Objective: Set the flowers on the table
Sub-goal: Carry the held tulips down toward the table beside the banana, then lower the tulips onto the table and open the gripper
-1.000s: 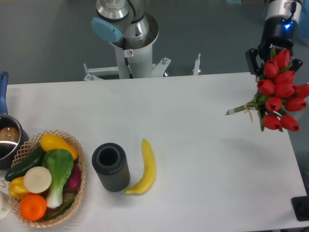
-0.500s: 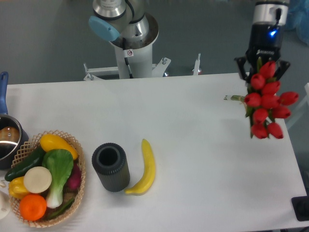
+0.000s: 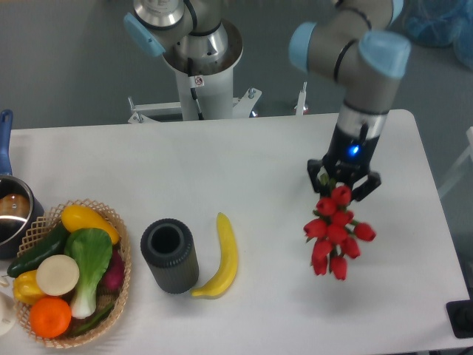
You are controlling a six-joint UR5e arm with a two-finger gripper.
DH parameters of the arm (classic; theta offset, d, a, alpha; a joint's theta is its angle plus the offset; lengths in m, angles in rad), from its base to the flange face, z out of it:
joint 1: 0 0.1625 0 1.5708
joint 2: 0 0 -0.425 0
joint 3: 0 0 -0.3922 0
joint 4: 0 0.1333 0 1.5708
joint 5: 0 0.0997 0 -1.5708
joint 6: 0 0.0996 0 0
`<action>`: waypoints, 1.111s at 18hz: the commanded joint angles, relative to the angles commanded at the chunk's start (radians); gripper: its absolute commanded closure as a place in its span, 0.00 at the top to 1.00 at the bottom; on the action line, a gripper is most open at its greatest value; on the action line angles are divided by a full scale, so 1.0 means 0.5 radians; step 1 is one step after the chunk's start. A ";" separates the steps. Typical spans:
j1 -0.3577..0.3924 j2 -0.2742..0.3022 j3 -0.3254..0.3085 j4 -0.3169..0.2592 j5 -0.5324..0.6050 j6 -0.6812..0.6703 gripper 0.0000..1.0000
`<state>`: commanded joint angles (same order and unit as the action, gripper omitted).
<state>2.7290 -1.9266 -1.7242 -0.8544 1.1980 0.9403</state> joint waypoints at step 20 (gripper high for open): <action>-0.117 -0.197 0.037 0.009 0.034 0.000 0.82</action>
<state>2.6707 -2.0249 -1.7058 -0.8498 1.2149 0.9403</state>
